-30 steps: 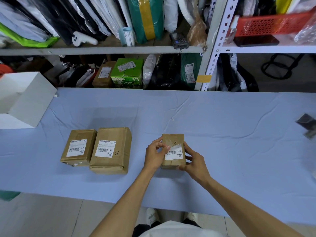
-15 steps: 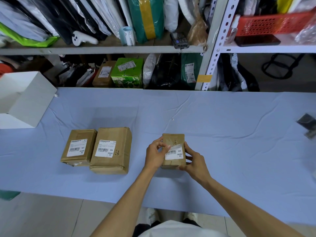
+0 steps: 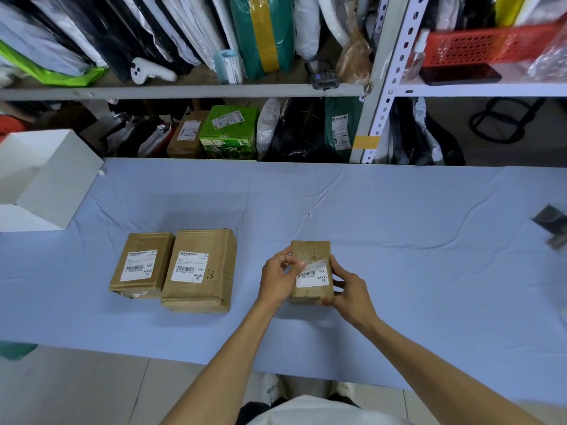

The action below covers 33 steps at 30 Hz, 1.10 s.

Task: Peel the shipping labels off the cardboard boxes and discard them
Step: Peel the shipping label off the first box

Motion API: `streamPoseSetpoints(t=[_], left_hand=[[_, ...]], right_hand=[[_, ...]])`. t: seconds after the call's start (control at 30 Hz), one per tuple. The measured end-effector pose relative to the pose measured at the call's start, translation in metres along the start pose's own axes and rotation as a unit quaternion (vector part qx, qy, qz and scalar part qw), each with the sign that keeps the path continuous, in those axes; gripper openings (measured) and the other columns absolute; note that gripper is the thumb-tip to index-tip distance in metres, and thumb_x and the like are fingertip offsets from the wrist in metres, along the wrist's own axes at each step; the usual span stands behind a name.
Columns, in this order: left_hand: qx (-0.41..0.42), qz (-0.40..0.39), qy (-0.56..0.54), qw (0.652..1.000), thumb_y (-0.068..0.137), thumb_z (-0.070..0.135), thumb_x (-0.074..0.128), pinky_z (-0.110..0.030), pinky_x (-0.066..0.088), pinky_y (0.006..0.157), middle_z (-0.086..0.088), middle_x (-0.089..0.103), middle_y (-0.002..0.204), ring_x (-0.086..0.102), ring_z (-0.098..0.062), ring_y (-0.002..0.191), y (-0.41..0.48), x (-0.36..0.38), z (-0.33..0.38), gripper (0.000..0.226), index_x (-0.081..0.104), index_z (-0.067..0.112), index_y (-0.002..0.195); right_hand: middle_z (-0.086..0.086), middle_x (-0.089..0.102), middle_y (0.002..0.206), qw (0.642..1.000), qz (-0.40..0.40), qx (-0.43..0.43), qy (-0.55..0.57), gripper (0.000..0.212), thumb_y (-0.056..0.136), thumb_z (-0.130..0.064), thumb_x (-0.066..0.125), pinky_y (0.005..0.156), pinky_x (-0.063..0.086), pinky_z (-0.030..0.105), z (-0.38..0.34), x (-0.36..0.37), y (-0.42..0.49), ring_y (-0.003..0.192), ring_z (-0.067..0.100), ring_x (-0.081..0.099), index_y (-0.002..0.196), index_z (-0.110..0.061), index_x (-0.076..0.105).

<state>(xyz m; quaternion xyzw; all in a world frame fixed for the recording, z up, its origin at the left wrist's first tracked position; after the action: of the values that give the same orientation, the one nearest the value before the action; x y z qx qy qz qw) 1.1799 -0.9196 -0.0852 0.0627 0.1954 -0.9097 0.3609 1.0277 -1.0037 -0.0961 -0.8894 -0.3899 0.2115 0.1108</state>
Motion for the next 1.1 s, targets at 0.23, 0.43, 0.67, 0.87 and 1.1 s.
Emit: streamPoseSetpoints(t=[0.23, 0.43, 0.67, 0.87, 1.1], left_hand=[[0.000, 0.001, -0.002, 1.000, 0.085, 0.016, 0.070, -0.042, 0.047, 0.102, 0.001, 0.050, 0.143, 0.054, -0.024, 0.123, -0.0023, -0.0008, 0.0006, 0.015, 0.063, 0.008, 0.075], [0.003, 0.004, -0.001, 1.000, 0.087, 0.017, 0.068, -0.040, 0.051, 0.099, 0.001, 0.048, 0.145, 0.054, -0.026, 0.124, -0.0059, -0.0007, 0.0013, 0.016, 0.061, 0.007, 0.078], [-0.001, -0.001, -0.013, 1.000, 0.085, 0.017, 0.070, -0.042, 0.048, 0.101, 0.001, 0.049, 0.144, 0.055, -0.024, 0.124, -0.0056, 0.0000, 0.0012, 0.015, 0.064, 0.009, 0.075], [0.001, -0.004, -0.019, 1.000, 0.085, 0.016, 0.070, -0.038, 0.044, 0.106, -0.001, 0.048, 0.145, 0.053, -0.021, 0.126, -0.0047, -0.0001, 0.0029, 0.012, 0.065, 0.009, 0.076], [0.003, -0.009, -0.041, 0.999, 0.084, 0.018, 0.071, -0.045, 0.046, 0.104, -0.002, 0.046, 0.146, 0.054, -0.024, 0.126, -0.0026, 0.0004, -0.0013, 0.014, 0.065, 0.017, 0.072]], right_hand=[[-0.010, 0.063, 0.121, 1.000, -0.001, -0.004, -0.008, 0.097, 0.064, 0.011, 0.073, 0.067, 0.056, 0.017, -0.0003, 0.0005, 0.0010, 0.102, 0.008, 0.062, 0.148, -0.019, 0.035], [-0.007, 0.063, 0.123, 1.000, -0.004, -0.006, -0.009, 0.098, 0.064, 0.011, 0.074, 0.068, 0.056, 0.016, 0.0006, 0.0002, 0.0005, 0.105, 0.012, 0.062, 0.148, -0.019, 0.033], [-0.011, 0.062, 0.119, 1.000, -0.005, -0.005, -0.016, 0.097, 0.065, 0.011, 0.074, 0.066, 0.054, 0.014, -0.0012, -0.0009, 0.0008, 0.099, 0.005, 0.062, 0.148, -0.019, 0.034], [-0.013, 0.062, 0.116, 1.000, -0.007, -0.007, -0.019, 0.098, 0.064, 0.010, 0.075, 0.066, 0.054, 0.014, -0.0022, -0.0007, 0.0012, 0.097, 0.003, 0.062, 0.148, -0.018, 0.034], [-0.013, 0.063, 0.116, 1.000, -0.007, -0.007, 0.000, 0.095, 0.066, 0.008, 0.076, 0.069, 0.053, 0.012, -0.0043, -0.0002, -0.0013, 0.100, 0.002, 0.061, 0.147, -0.018, 0.034]])
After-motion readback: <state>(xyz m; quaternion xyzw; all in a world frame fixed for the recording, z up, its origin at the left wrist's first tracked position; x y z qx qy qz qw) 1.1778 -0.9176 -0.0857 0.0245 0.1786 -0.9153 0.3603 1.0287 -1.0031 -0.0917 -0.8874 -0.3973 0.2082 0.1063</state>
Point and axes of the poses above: each hand's wrist, its own y-axis towards the middle knuckle, its own x-axis out of the palm, z = x × y, the point moved 9 cm from there along y, towards the middle knuckle
